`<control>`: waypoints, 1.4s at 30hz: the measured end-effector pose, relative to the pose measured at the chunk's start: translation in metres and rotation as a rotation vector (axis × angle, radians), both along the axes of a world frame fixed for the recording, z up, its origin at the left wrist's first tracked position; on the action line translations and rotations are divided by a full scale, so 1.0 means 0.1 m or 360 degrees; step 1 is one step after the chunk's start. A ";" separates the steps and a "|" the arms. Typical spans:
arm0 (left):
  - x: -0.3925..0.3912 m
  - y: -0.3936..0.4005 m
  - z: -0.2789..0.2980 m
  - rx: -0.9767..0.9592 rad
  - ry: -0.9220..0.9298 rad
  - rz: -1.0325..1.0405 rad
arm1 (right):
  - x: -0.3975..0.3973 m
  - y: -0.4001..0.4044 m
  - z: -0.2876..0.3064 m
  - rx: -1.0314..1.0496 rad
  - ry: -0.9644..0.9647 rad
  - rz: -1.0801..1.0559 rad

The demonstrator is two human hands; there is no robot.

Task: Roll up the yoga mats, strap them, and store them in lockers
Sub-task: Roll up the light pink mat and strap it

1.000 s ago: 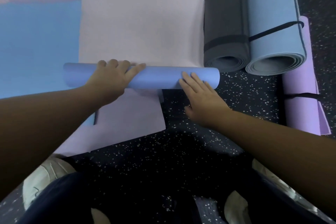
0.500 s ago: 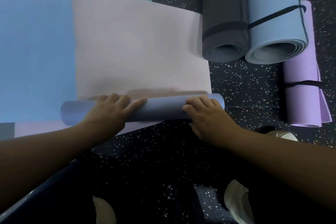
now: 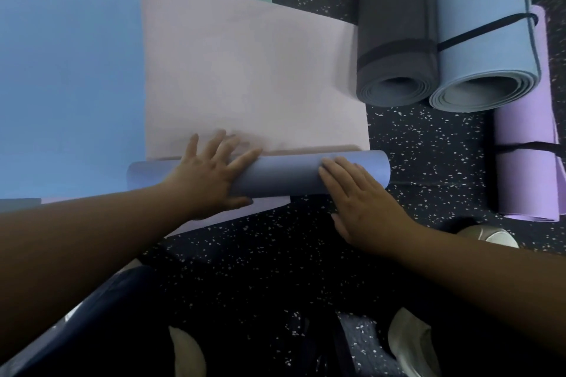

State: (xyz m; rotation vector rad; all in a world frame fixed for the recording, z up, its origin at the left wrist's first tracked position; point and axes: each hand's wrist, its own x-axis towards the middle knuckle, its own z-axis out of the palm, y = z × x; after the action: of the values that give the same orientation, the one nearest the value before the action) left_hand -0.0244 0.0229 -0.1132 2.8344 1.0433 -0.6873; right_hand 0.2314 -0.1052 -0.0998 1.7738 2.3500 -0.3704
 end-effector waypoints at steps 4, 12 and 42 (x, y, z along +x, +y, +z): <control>0.03 0.05 0.00 -0.0163 0.0058 0.0046 | -0.03 0.02 -0.04 0.0081 0.0025 0.0105; 0.13 0.30 0.11 -0.0366 0.0156 0.0087 | -0.08 0.01 -0.08 -0.0042 -0.0071 0.0222; 0.19 0.15 -0.06 0.0445 -0.0045 -0.0250 | -0.06 0.68 0.20 -0.0585 -0.0164 -0.0034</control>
State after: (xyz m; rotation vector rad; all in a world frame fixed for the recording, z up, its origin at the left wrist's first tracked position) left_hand -0.0053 0.0376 -0.1194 3.1828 0.9914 -0.5478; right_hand 0.2249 -0.0374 -0.0795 1.6024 2.0355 -0.6504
